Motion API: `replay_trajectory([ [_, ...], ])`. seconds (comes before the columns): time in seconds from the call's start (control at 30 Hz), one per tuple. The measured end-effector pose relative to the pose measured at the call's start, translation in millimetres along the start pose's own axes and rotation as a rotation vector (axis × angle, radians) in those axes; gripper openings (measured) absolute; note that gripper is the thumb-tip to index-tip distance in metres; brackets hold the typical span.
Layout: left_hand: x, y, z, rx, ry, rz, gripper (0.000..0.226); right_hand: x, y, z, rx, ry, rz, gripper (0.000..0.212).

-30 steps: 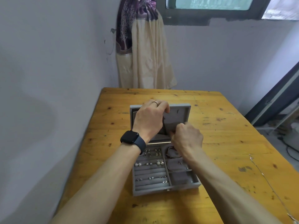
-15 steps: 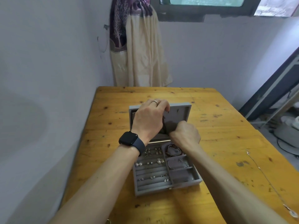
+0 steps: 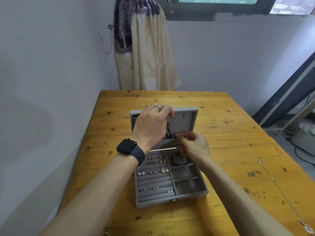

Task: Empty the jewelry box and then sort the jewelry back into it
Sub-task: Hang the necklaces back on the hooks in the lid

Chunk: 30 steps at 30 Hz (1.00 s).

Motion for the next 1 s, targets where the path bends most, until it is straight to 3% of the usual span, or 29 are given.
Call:
replay_trajectory([
  [0.17, -0.7, -1.5, -0.2, 0.012, -0.013, 0.001, 0.022, 8.6, 1.6, 4.0, 0.049, 0.107, -0.119, 0.004],
  [0.47, 2.4, -4.3, 3.0, 0.057, -0.008, 0.016, 0.018, 6.1, -2.5, 7.0, -0.008, -0.035, 0.331, 0.009],
  [0.63, -1.9, -9.3, -3.2, 0.037, -0.095, 0.183, 0.018, 16.6, -0.5, 8.8, 0.01, -0.073, 0.457, 0.007],
  [0.77, -7.1, -2.8, -6.6, -0.038, -0.056, 0.234, 0.022, 31.3, 6.1, 10.7, 0.035, -0.034, 0.483, 0.005],
  [0.83, -7.8, -5.5, -5.2, 0.012, 0.008, 0.174, 0.028, 37.4, 9.9, 11.4, 0.045, -0.017, 0.495, 0.006],
  [1.0, 2.7, -35.3, -5.1, 0.337, 0.262, -0.14, 0.034, 54.6, 17.7, 12.6, 0.075, 0.02, 0.531, 0.007],
])
Point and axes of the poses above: each hand's wrist, its own z-axis towards the middle knuckle, its own y-axis out of the back of the hand, x = y × z, the point moved 10 cm from there along z, towards the middle knuckle, and after that the axes turned 7 degrees about y, right-handed, at the moved point
